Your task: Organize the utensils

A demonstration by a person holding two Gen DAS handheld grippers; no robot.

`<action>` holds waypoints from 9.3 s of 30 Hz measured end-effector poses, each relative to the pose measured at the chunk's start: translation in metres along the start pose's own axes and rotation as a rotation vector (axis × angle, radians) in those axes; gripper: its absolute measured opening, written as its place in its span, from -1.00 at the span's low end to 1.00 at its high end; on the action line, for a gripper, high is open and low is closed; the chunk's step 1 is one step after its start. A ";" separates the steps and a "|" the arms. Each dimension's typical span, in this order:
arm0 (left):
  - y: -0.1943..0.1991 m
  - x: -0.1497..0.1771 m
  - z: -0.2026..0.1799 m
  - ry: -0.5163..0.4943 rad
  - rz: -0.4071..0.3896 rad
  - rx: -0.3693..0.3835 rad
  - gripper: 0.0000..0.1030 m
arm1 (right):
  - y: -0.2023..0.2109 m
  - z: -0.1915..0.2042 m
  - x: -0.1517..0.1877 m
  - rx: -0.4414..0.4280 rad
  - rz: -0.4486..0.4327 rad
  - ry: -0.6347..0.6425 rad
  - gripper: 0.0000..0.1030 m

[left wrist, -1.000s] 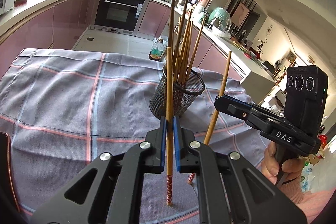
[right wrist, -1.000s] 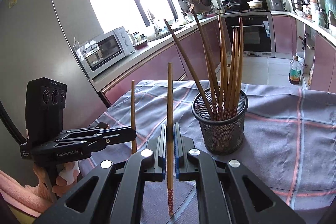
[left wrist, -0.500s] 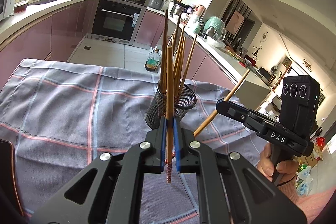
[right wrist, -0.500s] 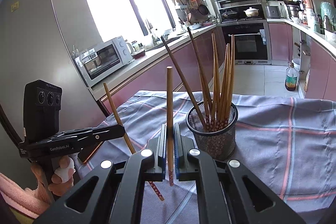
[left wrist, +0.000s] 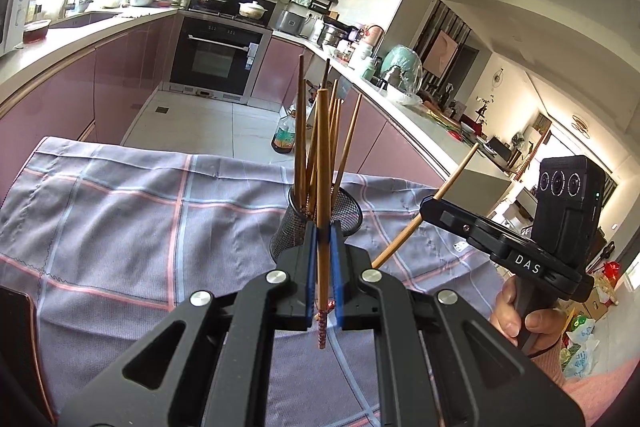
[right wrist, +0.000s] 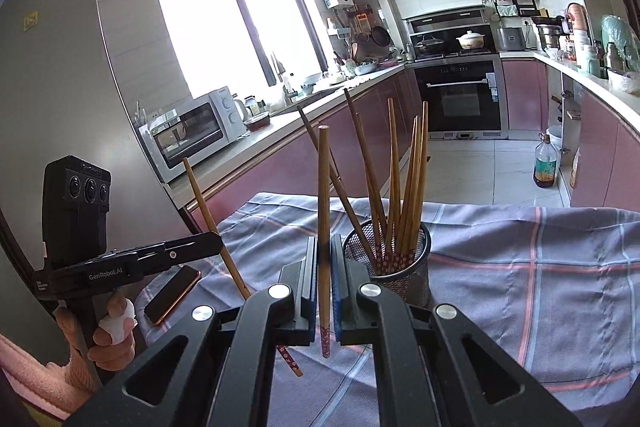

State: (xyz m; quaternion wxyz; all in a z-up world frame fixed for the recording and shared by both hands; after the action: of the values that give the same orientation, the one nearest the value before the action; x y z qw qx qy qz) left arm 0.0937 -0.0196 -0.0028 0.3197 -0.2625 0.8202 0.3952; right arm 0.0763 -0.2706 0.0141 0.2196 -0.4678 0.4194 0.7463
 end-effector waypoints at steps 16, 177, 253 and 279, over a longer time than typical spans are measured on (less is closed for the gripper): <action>0.000 -0.028 -0.021 -0.051 -0.063 0.011 -0.86 | 0.022 -0.009 -0.020 0.065 -0.070 0.027 -0.90; -0.086 -0.026 -0.002 -0.141 -0.114 -0.267 0.89 | -0.061 -0.029 -0.004 0.201 0.049 0.014 0.44; 0.037 0.042 -0.032 -0.149 -0.418 -0.461 0.89 | 0.017 0.052 0.046 0.387 -0.238 0.109 0.88; 0.033 0.042 -0.032 -0.160 -0.425 -0.474 0.89 | 0.018 0.049 0.044 0.381 -0.247 0.103 0.88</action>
State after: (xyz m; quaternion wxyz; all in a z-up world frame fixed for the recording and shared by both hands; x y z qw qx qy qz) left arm 0.0328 -0.0350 -0.0021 0.3883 -0.4631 0.6045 0.5190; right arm 0.0170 -0.2426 -0.0068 0.3719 -0.5031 0.5031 0.5961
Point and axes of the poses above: each gripper's, at about its wrist camera, not at the fingertips, and y roughly against the way its jaws point, z to its left, x to its underside, the point moved 1 cm from there along -y, roughly the way its jaws point, and after that the axes turned 7 degrees about y, right-handed, at the moved point
